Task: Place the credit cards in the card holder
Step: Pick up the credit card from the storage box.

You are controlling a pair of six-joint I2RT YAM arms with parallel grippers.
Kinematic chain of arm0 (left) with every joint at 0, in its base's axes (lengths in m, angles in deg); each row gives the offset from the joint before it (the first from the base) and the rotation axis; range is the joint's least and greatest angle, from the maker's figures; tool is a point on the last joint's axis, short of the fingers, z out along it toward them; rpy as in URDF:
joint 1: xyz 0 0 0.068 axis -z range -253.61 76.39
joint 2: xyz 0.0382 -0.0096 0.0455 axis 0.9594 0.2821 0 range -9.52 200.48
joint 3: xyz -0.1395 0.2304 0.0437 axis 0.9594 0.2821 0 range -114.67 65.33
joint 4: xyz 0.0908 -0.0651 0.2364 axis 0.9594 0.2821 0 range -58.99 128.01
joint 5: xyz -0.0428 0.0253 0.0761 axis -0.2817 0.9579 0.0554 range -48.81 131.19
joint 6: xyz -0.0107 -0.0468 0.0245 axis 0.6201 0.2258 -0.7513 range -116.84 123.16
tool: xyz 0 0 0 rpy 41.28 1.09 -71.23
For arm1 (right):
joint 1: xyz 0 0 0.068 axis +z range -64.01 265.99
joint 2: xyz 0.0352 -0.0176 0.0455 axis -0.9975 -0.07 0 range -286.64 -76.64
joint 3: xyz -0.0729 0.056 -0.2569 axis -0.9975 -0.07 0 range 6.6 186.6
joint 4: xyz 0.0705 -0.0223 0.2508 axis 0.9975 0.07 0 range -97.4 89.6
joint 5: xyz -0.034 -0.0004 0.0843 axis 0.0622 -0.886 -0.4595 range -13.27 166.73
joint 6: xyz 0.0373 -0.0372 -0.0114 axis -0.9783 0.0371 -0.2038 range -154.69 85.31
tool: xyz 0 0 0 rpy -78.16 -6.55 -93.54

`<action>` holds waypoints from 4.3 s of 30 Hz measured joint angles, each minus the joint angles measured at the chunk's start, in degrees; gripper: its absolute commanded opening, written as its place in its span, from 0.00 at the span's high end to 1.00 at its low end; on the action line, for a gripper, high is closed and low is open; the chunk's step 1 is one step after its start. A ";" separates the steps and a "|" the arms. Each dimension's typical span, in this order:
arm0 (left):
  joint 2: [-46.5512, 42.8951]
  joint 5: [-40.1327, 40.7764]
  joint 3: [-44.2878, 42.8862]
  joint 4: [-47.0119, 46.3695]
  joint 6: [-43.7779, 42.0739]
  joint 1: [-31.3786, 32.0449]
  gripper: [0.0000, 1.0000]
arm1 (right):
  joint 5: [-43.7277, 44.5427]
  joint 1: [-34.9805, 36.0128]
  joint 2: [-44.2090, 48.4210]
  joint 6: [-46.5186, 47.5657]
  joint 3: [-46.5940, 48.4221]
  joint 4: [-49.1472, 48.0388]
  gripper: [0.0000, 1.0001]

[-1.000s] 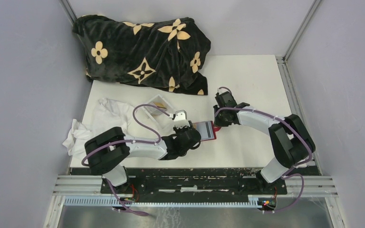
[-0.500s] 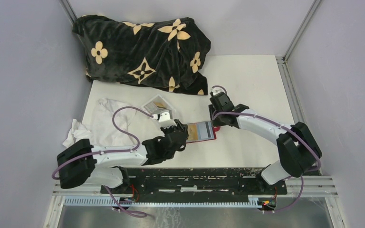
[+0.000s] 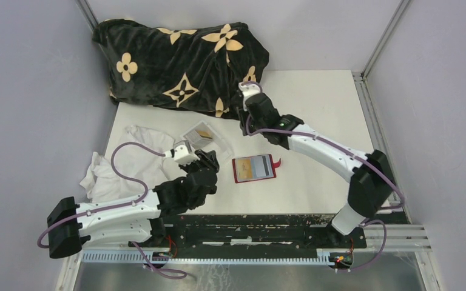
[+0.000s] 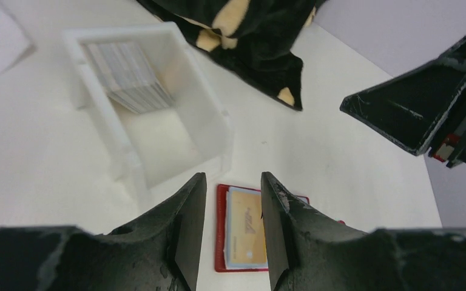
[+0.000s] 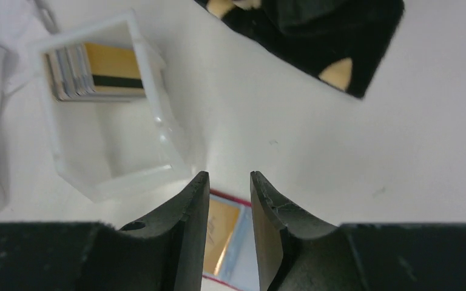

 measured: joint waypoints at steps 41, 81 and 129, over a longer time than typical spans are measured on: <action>-0.55 -14.40 9.11 -5.29 3.48 -29.42 0.46 | -14.84 6.58 -51.10 6.10 59.65 17.38 0.57; 20.22 -28.72 9.51 -22.82 3.19 -39.58 0.48 | -26.05 4.04 -49.99 -6.56 56.24 14.49 0.78; 14.14 -32.04 10.99 -22.05 0.68 -40.28 0.44 | -19.32 4.57 -47.45 -4.42 57.00 19.17 0.99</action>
